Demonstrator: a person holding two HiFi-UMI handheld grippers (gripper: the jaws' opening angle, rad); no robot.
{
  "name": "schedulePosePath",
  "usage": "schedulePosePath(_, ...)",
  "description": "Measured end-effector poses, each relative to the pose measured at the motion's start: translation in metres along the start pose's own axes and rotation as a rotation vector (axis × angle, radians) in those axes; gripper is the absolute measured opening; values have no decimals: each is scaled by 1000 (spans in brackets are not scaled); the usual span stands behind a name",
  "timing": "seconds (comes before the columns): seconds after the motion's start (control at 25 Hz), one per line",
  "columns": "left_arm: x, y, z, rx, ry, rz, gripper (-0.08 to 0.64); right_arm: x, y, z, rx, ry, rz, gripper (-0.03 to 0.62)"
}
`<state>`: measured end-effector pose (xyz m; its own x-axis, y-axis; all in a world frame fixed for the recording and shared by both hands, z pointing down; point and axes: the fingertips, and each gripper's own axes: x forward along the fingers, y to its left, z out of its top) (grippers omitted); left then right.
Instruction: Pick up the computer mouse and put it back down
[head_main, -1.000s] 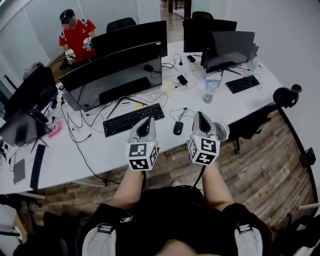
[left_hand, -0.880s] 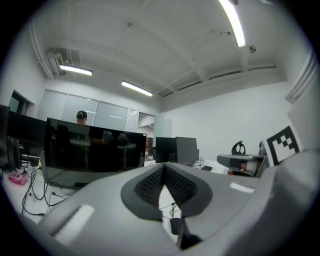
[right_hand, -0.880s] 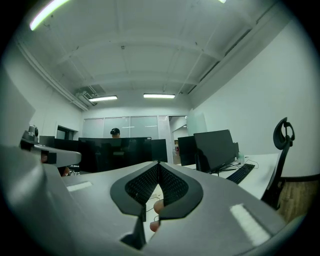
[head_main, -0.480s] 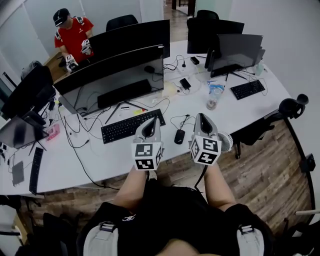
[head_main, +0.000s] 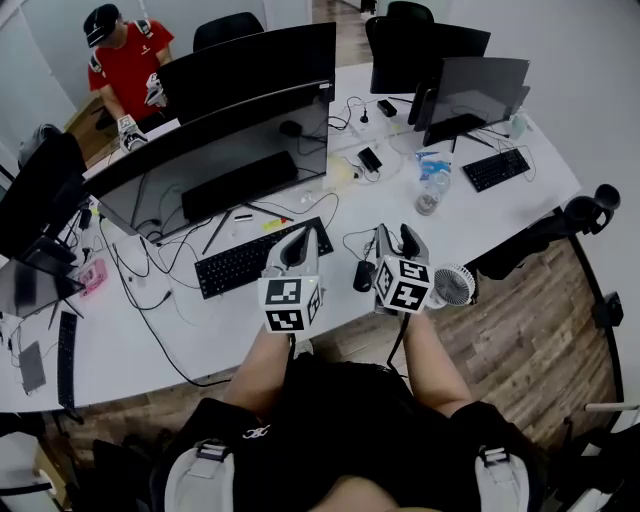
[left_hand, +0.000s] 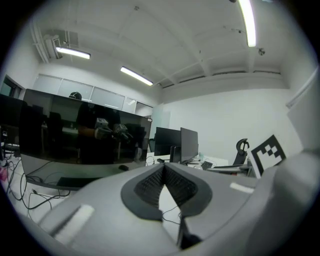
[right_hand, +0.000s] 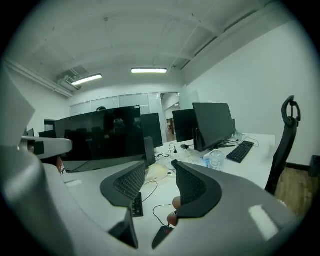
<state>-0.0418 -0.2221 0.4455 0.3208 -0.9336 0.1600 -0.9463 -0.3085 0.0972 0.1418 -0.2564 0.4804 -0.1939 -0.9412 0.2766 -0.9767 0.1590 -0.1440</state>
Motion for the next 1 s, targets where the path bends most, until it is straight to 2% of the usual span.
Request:
schedulePosePath(0.2, 16, 15, -4, -13, 13, -13, 52, 27, 5, -35, 53, 108, -5, 249)
schedulePosePath(0.4, 25, 28, -10, -19, 28, -18, 54, 46, 3, -78, 95, 231, -37, 291)
schedulePosePath(0.8, 39, 47, -27, -28, 80, -25, 54, 68, -8, -179, 148, 544, -99, 313)
schedulePosePath(1.0, 45, 53, -34, -33, 93, -33, 54, 69, -15, -217, 141, 640, -136, 313)
